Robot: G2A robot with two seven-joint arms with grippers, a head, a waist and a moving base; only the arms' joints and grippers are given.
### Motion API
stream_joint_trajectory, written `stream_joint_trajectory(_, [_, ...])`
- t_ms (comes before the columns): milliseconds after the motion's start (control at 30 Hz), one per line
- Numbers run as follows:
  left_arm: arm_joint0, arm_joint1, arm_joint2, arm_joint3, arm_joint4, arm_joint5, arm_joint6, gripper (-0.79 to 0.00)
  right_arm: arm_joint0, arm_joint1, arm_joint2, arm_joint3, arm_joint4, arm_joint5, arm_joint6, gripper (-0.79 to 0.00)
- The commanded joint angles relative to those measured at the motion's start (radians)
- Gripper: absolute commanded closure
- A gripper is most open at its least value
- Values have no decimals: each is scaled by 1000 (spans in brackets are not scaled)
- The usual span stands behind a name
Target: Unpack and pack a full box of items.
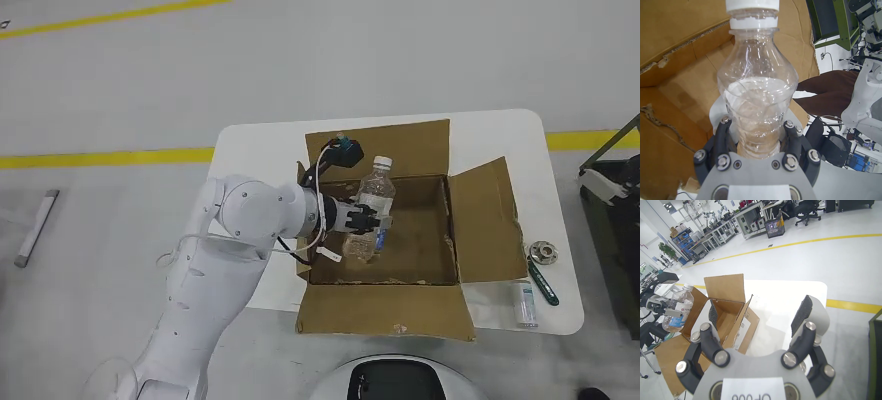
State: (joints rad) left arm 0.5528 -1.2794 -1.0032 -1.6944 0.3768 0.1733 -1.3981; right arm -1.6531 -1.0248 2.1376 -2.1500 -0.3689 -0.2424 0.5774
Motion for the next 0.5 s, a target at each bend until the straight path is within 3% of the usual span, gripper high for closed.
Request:
stream_joint_trajectory(0, [0, 0, 0, 0, 0, 0, 0, 0, -6, -1, 5, -1, 3, 1, -5, -785])
stream_joint_trajectory(300, [20, 0, 9, 3, 4, 4, 40, 0, -17, 0, 19, -8, 12, -7, -9, -785])
stream_joint_trajectory(467, [-13, -19, 88, 43, 28, 142, 87, 0, -5, 2, 1, -13, -2, -13, -8, -785])
